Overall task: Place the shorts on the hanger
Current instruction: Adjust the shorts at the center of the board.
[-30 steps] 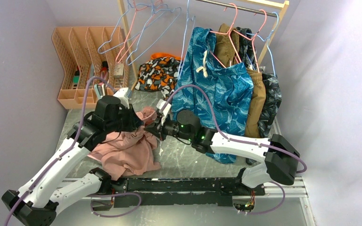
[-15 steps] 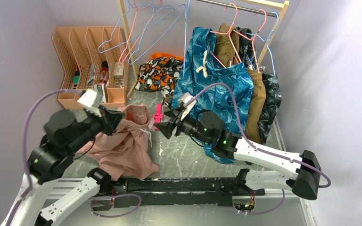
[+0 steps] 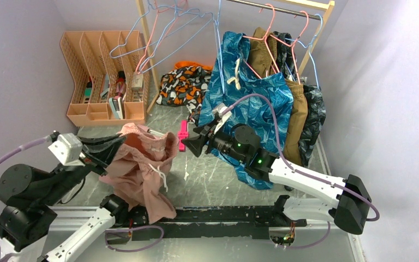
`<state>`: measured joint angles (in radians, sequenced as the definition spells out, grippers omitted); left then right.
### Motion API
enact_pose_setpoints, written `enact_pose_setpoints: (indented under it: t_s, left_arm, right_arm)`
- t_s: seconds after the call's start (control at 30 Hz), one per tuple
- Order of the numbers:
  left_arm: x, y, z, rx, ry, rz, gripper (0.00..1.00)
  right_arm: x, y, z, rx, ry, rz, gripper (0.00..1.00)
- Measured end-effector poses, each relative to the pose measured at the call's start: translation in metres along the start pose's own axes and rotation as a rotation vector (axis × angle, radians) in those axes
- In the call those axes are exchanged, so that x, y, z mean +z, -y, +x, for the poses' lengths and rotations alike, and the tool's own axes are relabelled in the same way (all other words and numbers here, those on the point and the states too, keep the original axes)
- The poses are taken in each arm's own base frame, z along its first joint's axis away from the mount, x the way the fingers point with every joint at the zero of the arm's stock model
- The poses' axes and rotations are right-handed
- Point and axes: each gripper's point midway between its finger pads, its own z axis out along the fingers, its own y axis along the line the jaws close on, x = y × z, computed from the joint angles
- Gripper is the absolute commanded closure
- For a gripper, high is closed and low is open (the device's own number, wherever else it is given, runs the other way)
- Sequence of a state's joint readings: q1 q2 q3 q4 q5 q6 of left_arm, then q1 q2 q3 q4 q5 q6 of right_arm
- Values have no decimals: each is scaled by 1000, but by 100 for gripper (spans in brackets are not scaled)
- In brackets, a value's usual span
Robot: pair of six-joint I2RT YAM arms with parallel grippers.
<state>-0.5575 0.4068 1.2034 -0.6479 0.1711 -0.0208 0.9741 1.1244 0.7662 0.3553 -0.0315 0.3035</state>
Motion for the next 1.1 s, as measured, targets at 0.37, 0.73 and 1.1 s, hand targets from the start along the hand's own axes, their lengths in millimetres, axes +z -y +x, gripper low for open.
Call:
enact_pose_setpoints:
  t_s: [0.37, 0.73, 1.1]
  left_arm:
    - [2, 18, -115, 140, 259, 104, 93]
    - [98, -5, -15, 42, 94, 70, 93]
    - [92, -30, 107, -112, -115, -100, 93]
  right_arm:
    - [-27, -28, -19, 4, 50, -151, 25]
    - [-93, -27, -70, 25, 177, -75, 26]
    - [-89, 16, 42, 139, -129, 103, 28]
